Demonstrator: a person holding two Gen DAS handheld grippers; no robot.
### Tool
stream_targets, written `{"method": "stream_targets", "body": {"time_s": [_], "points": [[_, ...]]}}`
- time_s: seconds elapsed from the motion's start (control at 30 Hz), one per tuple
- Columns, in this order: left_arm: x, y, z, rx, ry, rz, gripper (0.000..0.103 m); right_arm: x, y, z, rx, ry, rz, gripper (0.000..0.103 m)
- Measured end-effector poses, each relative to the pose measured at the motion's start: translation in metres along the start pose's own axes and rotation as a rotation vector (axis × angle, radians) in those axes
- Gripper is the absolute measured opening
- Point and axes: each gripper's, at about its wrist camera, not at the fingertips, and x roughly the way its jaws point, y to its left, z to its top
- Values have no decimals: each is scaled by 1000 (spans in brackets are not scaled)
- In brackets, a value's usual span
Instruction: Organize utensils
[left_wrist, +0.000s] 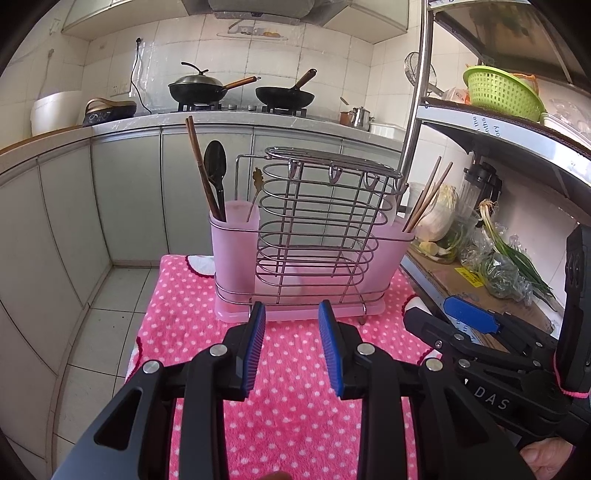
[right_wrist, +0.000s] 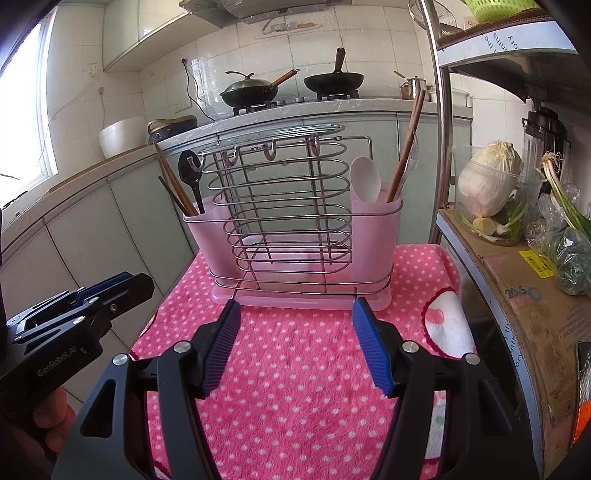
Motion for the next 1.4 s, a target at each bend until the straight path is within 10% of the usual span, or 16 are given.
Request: {"method": "stream_targets", "body": {"time_s": [1.4], "points": [[0,-3,-1,18,-34,7,29,6,-1,0,-12,10,-1,63]]}}
